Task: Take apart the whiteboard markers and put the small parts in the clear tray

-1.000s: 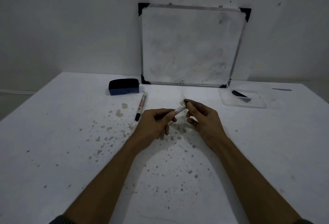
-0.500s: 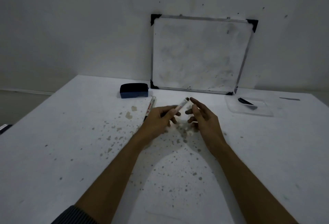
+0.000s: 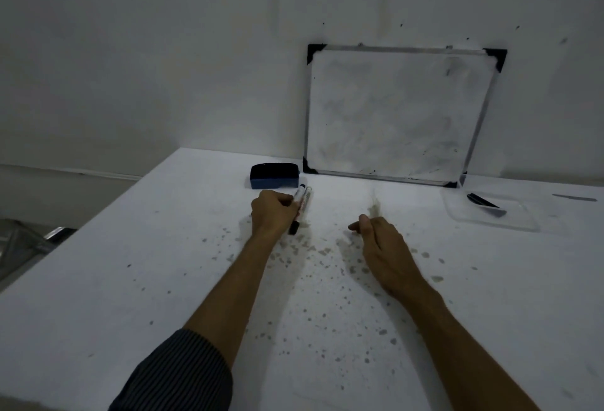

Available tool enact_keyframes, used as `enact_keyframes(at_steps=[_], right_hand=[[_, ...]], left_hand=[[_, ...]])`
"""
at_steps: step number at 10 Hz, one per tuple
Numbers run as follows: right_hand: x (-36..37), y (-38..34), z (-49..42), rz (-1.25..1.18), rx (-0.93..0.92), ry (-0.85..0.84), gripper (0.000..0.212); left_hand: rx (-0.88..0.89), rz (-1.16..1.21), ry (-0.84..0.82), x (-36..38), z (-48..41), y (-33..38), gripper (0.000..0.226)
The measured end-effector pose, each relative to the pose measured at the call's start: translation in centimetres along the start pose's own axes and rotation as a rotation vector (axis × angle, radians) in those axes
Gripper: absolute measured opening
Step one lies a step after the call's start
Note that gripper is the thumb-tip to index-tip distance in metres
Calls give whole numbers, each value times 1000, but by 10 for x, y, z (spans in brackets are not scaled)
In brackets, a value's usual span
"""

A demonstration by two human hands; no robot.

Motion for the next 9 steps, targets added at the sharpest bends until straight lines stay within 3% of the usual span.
enact_keyframes(at_steps=[2, 5, 7, 8, 9], right_hand=[[-2, -1, -3, 4, 11, 3, 54], [0, 4, -5, 26, -5, 1, 52], [0, 5, -4, 39, 12, 7, 43], [-9, 3, -3, -70, 98, -7, 30], [-25, -5, -4, -247, 184, -118, 25]], left_hand=[[24, -65, 22, 23, 8, 5, 40], [121, -188, 11, 35, 8, 14, 29], [202, -294, -54, 33, 14, 16, 36], [312, -366, -57, 26, 20, 21, 39], [436, -301, -187, 16, 19, 38, 42]])
Point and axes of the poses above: each hand's wrist, its own z-axis away from the middle knuckle, its own x-axis out of the palm, y = z × x, the point moved 2 cm from there along -z, towards the middle knuckle, and after that the axes turned 5 degrees about x, right-handed, at the moved point
